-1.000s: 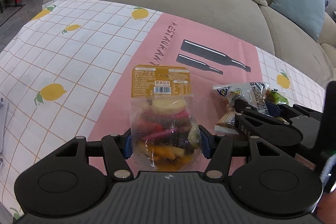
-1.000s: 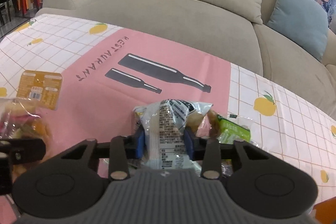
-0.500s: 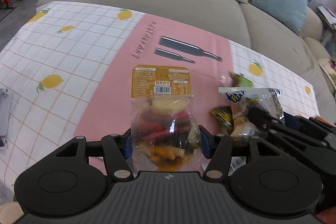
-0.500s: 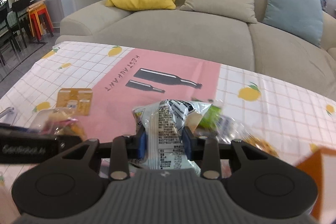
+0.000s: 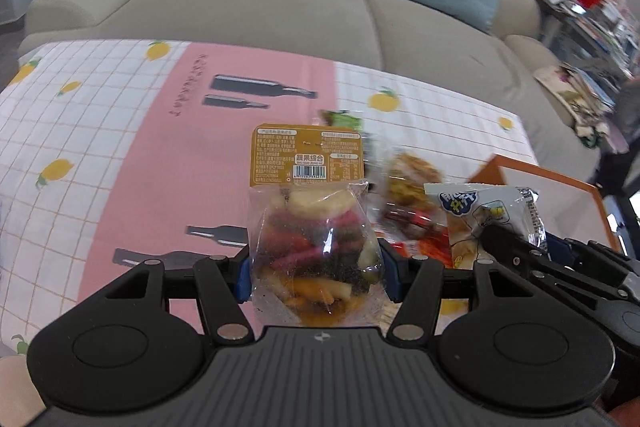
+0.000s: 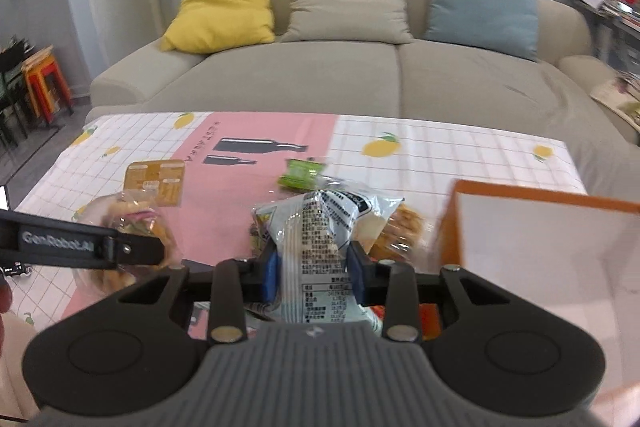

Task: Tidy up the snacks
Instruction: 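Carry the jelly cup and white snack bag over the orange box with both tools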

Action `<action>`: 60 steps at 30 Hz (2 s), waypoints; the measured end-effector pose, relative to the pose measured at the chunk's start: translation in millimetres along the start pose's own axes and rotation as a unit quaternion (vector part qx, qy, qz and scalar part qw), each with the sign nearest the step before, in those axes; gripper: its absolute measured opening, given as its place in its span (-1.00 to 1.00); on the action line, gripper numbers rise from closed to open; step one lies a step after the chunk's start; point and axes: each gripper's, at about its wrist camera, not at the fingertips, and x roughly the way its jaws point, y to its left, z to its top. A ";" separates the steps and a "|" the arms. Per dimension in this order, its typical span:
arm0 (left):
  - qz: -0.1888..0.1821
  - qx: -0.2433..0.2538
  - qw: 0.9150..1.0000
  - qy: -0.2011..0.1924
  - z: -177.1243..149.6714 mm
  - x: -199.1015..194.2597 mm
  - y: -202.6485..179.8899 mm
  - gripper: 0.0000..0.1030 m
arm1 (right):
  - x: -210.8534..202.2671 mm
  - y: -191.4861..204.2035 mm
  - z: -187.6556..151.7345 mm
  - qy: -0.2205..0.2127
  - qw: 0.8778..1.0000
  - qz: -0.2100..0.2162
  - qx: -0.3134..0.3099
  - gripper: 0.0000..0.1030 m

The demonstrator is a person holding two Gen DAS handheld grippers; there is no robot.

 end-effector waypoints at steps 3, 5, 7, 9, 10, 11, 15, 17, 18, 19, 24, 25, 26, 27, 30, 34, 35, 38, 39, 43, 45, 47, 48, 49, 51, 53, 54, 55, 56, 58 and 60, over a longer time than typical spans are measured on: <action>-0.020 0.016 1.000 -0.002 -2.1 -9.1 -17.9 0.31 | -19.1 -16.2 -5.8 -0.009 1.000 -0.003 0.018 -0.35; -0.031 0.027 0.999 -0.003 -2.9 -13.0 -31.2 0.31 | -31.7 -25.9 -8.8 -0.015 1.000 -0.002 0.026 -0.35; -0.041 0.041 0.998 -0.004 -3.3 -16.8 -45.2 0.31 | -43.8 -34.6 -10.9 -0.020 0.999 -0.005 0.026 -0.35; -0.056 0.052 0.997 -0.002 -3.6 -18.0 -57.8 0.31 | -55.5 -44.3 -12.4 -0.023 0.999 -0.008 0.026 -0.35; -0.064 0.057 0.996 0.002 -3.1 -18.1 -64.4 0.31 | -61.2 -50.4 -12.1 -0.024 0.999 -0.009 0.028 -0.35; -0.073 0.062 0.995 0.005 -2.4 -17.8 -71.3 0.31 | -67.1 -55.4 -12.6 -0.025 0.999 -0.008 0.030 -0.35; -0.089 0.092 0.992 0.017 -0.5 -16.7 -103.1 0.30 | -83.5 -80.0 -9.0 -0.017 0.999 -0.016 0.031 -0.35; -0.101 0.103 0.989 0.025 1.4 -14.8 -118.4 0.31 | -88.8 -94.9 -6.8 -0.006 0.999 -0.020 0.032 -0.35; -0.107 0.109 0.988 0.030 3.1 -13.0 -126.1 0.30 | -90.5 -103.5 -5.5 0.001 0.999 -0.022 0.036 -0.35; -0.111 0.115 0.987 0.033 4.7 -11.0 -133.8 0.30 | -92.1 -112.1 -4.2 0.010 0.999 -0.024 0.039 -0.35; -0.134 0.147 0.979 0.042 12.6 -3.0 -173.3 0.31 | -93.7 -150.7 2.0 0.046 0.997 -0.054 0.030 -0.35; -0.140 0.153 0.977 0.047 15.5 1.1 -181.8 0.31 | -92.6 -157.7 3.4 0.051 0.996 -0.066 0.025 -0.35; -0.143 0.158 0.976 0.050 16.3 3.7 -189.1 0.31 | -92.0 -165.0 4.1 0.055 0.995 -0.074 0.021 -0.35; -0.143 0.165 0.975 0.051 16.2 6.3 -195.8 0.30 | -91.3 -173.2 4.5 0.060 0.995 -0.079 0.021 -0.35; -0.148 0.185 0.969 0.067 17.4 20.7 -216.3 0.31 | -84.5 -196.3 5.3 0.077 0.993 -0.079 0.028 -0.35; -0.155 0.200 0.962 0.098 20.3 44.3 -236.9 0.31 | -71.3 -218.8 0.4 0.102 0.991 -0.079 0.023 -0.35; -0.153 0.202 0.961 0.105 20.9 49.8 -240.6 0.30 | -67.1 -224.5 -1.3 0.108 0.991 -0.076 0.026 -0.35; -0.151 0.205 0.958 0.129 21.5 66.8 -251.0 0.30 | -52.4 -242.4 -7.2 0.130 0.988 -0.072 0.037 -0.35; -0.148 0.207 0.957 0.139 21.1 73.3 -254.9 0.30 | -48.4 -246.5 -9.4 0.135 0.987 -0.071 0.041 -0.35; -0.124 0.222 0.952 0.173 15.8 99.1 -267.9 0.30 | -28.5 -259.1 -17.4 0.155 0.985 -0.067 0.042 -0.34; -0.115 0.232 0.948 0.184 12.7 109.2 -272.8 0.31 | -19.0 -263.9 -21.3 0.164 0.983 -0.067 0.041 -0.34; -0.104 0.239 0.945 0.197 9.6 119.3 -275.4 0.31 | -9.9 -267.3 -25.1 0.172 0.982 -0.063 0.039 -0.34; -0.099 0.243 0.943 0.203 8.3 123.6 -277.7 0.31 | -6.3 -267.4 -27.5 0.179 0.981 -0.061 0.037 -0.34; -0.092 0.248 0.941 0.211 6.2 129.0 -278.5 0.31 | -1.1 -269.0 -29.8 0.186 0.980 -0.059 0.035 -0.34; -0.083 0.253 0.939 0.220 3.9 135.3 -280.1 0.31 | 7.8 -270.4 -33.5 0.199 0.978 -0.058 0.029 -0.34; -0.078 0.258 0.935 0.229 0.7 141.1 -281.7 0.31 | 13.6 -270.4 -37.1 0.209 0.976 -0.055 0.022 -0.34; -0.076 0.259 0.934 0.233 0.5 143.1 -283.9 0.31 | 16.6 -270.4 -38.5 0.214 0.975 -0.054 0.019 -0.34; -0.076 0.261 0.933 0.237 -0.2 145.7 -285.1 0.31 | 19.7 -270.8 -39.5 0.218 0.974 -0.052 0.017 -0.34; -0.074 0.264 0.931 0.240 -1.4 147.9 -286.1 0.31 | 23.3 -271.8 -39.6 0.222 0.974 -0.050 0.015 -0.34; -0.068 0.271 0.928 0.245 -3.2 151.4 -288.8 0.31 | 28.7 -272.4 -40.7 0.231 0.972 -0.045 0.014 -0.34; -0.061 0.278 0.926 0.248 -5.3 153.4 -290.8 0.31 | 33.5 -272.0 -41.8 0.237 0.970 -0.040 0.015 -0.34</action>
